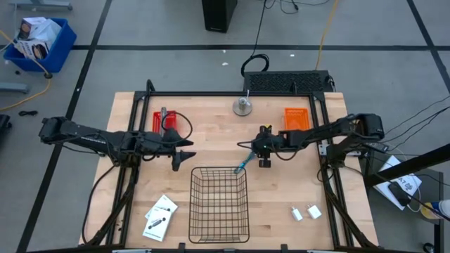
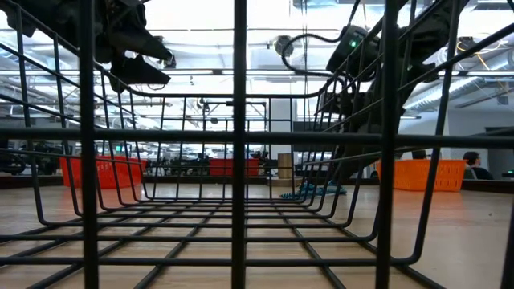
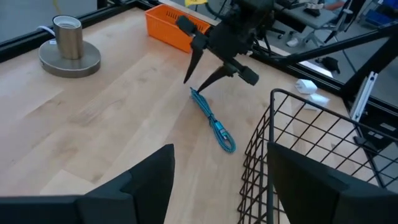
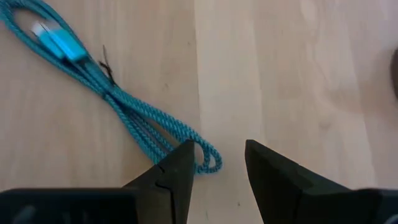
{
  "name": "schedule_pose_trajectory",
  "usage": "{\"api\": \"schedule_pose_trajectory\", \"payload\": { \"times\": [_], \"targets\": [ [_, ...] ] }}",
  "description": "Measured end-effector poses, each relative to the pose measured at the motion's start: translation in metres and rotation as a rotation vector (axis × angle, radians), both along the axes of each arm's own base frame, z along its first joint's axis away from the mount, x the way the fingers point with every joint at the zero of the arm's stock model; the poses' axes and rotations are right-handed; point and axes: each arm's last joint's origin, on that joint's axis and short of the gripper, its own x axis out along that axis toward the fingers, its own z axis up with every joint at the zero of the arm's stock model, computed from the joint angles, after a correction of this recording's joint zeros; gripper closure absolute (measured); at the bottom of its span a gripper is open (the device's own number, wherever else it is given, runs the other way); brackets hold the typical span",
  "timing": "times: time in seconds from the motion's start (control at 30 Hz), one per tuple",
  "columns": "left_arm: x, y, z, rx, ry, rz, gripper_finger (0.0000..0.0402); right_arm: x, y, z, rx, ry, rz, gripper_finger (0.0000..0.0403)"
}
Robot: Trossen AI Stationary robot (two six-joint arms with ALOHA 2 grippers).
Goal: Pick and place items into bin
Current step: Put the blue and black charger cable into the red bin
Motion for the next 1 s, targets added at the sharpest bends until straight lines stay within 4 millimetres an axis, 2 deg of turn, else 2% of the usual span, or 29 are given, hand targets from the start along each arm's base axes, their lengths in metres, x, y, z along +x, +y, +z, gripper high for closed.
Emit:
{"api": "schedule_pose_trajectory", "payload": {
  "times": [0.13,0.33,0.6,0.8,1.0],
  "targets": [
    [0.000,0.000,0.000,0.001,0.001,0.000,0.0155,0.000,-0.002,-0.002,0.074,-0.005,0.003,0.0265],
    [0.000,0.000,0.000,0.005,0.002,0.004,0.0160,0.003,-0.003,-0.011,0.094,0.013,-0.025,0.0269],
    [0.000,0.000,0.000,-0.001,0.001,0.007,0.0160,0.006,-0.004,-0.027,0.107,0.058,-0.054,0.0315],
    [0.000,0.000,0.000,0.002,0.001,0.007,0.0162,0.008,-0.004,-0.016,0.093,-0.028,-0.087,0.0390],
    [0.000,0.000,0.000,0.013,0.001,0.012,0.0160,0.014,-0.008,0.003,0.024,-0.179,-0.148,0.0391]
  ]
}}
